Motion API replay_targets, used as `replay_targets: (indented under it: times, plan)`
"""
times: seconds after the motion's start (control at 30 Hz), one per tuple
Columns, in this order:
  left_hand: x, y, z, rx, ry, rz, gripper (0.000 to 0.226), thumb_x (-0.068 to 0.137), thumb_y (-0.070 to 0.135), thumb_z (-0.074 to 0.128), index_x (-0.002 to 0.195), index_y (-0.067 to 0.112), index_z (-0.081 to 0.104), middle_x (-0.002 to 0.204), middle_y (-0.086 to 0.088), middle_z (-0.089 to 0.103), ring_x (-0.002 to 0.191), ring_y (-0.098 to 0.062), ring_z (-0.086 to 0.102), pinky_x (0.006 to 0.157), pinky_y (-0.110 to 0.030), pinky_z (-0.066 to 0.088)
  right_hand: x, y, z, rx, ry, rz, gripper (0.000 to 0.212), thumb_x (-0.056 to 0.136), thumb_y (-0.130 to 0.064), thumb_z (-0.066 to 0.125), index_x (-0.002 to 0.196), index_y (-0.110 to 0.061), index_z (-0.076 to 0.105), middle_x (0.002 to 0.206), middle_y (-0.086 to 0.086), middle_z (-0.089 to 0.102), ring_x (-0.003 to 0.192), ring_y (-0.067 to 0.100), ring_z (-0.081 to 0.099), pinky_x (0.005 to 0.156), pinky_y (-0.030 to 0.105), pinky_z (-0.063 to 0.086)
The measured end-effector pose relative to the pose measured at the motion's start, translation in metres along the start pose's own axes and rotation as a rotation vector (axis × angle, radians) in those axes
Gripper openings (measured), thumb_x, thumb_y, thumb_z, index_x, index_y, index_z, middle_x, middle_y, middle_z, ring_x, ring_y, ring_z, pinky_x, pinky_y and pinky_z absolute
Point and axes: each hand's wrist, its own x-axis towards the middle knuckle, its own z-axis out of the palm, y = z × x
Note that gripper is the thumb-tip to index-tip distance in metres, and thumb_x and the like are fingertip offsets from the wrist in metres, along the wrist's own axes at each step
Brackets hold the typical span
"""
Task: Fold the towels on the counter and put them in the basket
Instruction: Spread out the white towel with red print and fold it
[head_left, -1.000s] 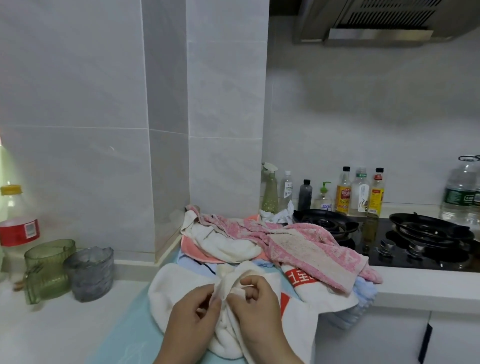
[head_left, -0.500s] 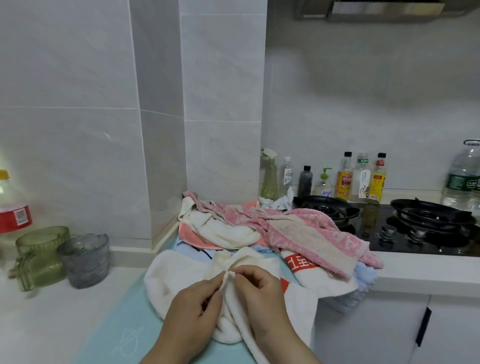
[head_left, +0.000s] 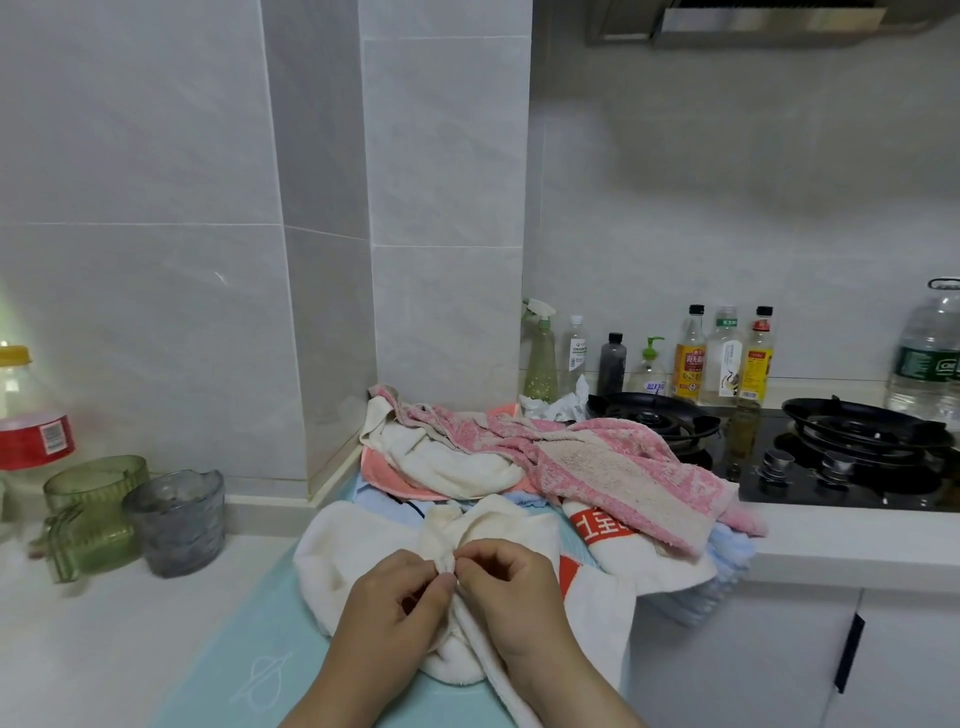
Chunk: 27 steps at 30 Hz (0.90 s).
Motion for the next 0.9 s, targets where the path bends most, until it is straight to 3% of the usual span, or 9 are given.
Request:
replay_targets:
  times: [0.1, 0.2, 0.27, 0.37, 0.43, 0.5, 0.67, 0.8, 0.9]
  plan:
    - [0.000, 0.000, 0.001, 0.000, -0.001, -0.045, 0.032, 0.079, 0.050, 0.052, 0.064, 0.024, 0.062, 0.065, 0.006, 0.062, 0.067, -0.011, 0.057, 0.065, -0.026, 0.048, 0.002, 0.002, 0.000, 0.009, 0.024, 0.017, 0.012, 0.078, -0.002, 0.073, 0.077, -0.013, 0.076, 0.079, 0.000, 0.074, 0.076, 0.007, 0.069, 0.075, 0.022, 0.055]
    - [0.000, 0.004, 0.000, -0.036, -0.017, -0.137, 0.009, 0.085, 0.025, 0.066, 0.082, 0.033, 0.069, 0.069, 0.010, 0.069, 0.069, -0.009, 0.062, 0.069, -0.026, 0.050, 0.004, 0.004, 0.001, 0.004, 0.015, 0.034, 0.010, 0.077, -0.003, 0.075, 0.074, -0.012, 0.073, 0.073, 0.002, 0.071, 0.068, 0.008, 0.064, 0.069, 0.021, 0.053]
    - [-0.001, 0.004, 0.000, -0.076, -0.017, -0.162, 0.018, 0.084, 0.025, 0.069, 0.091, 0.040, 0.064, 0.069, 0.007, 0.069, 0.065, -0.009, 0.061, 0.069, -0.027, 0.050, 0.004, 0.005, 0.001, -0.024, 0.011, 0.037, 0.009, 0.077, -0.004, 0.075, 0.073, -0.012, 0.073, 0.075, 0.002, 0.073, 0.070, 0.009, 0.067, 0.070, 0.022, 0.054]
    - [-0.001, 0.007, -0.001, -0.129, -0.027, -0.188, 0.013, 0.080, 0.043, 0.068, 0.085, 0.031, 0.069, 0.072, -0.006, 0.068, 0.068, -0.020, 0.063, 0.068, -0.037, 0.052, 0.005, 0.006, 0.001, -0.076, 0.008, 0.038, 0.009, 0.079, -0.007, 0.074, 0.075, -0.015, 0.075, 0.082, -0.001, 0.074, 0.079, 0.008, 0.070, 0.075, 0.023, 0.056]
    - [0.000, 0.007, 0.000, -0.106, -0.022, -0.202, 0.006, 0.083, 0.031, 0.070, 0.078, 0.030, 0.070, 0.068, -0.004, 0.067, 0.062, -0.012, 0.059, 0.064, -0.031, 0.049, 0.005, 0.006, -0.001, -0.123, -0.008, 0.021, 0.014, 0.082, -0.007, 0.070, 0.076, -0.018, 0.076, 0.088, -0.004, 0.072, 0.083, 0.004, 0.069, 0.077, 0.021, 0.055]
    - [0.001, 0.006, 0.000, -0.075, -0.021, -0.218, 0.017, 0.085, 0.019, 0.067, 0.072, 0.029, 0.070, 0.065, 0.000, 0.068, 0.059, -0.007, 0.057, 0.062, -0.024, 0.046, 0.005, 0.005, -0.001, -0.152, -0.045, 0.018, 0.023, 0.086, -0.001, 0.062, 0.077, -0.017, 0.076, 0.092, -0.005, 0.070, 0.086, 0.002, 0.067, 0.078, 0.019, 0.053]
    - [0.002, 0.008, -0.002, -0.068, -0.026, -0.246, 0.015, 0.082, 0.016, 0.067, 0.071, 0.026, 0.072, 0.067, -0.008, 0.067, 0.054, -0.004, 0.051, 0.057, -0.020, 0.043, 0.004, -0.002, -0.001, -0.029, -0.090, 0.127, 0.041, 0.081, 0.019, 0.042, 0.076, -0.005, 0.075, 0.085, 0.002, 0.071, 0.080, 0.010, 0.067, 0.066, 0.015, 0.051]
    - [0.004, 0.008, -0.001, -0.041, -0.019, -0.273, 0.020, 0.076, 0.011, 0.067, 0.064, 0.026, 0.069, 0.060, 0.001, 0.066, 0.052, -0.004, 0.052, 0.053, -0.014, 0.040, 0.005, -0.010, -0.006, 0.125, -0.119, 0.226, 0.053, 0.075, 0.024, 0.034, 0.061, -0.008, 0.074, 0.075, 0.016, 0.070, 0.075, 0.025, 0.067, 0.070, 0.030, 0.056]
    - [0.004, 0.008, -0.001, -0.041, -0.036, -0.288, 0.016, 0.073, 0.011, 0.065, 0.067, 0.025, 0.065, 0.059, 0.001, 0.064, 0.049, -0.003, 0.049, 0.055, -0.017, 0.041, 0.035, -0.027, -0.032, -0.064, 0.023, 0.031, 0.049, 0.083, 0.017, 0.036, 0.073, -0.014, 0.074, 0.082, 0.006, 0.066, 0.077, 0.017, 0.063, 0.075, 0.028, 0.052]
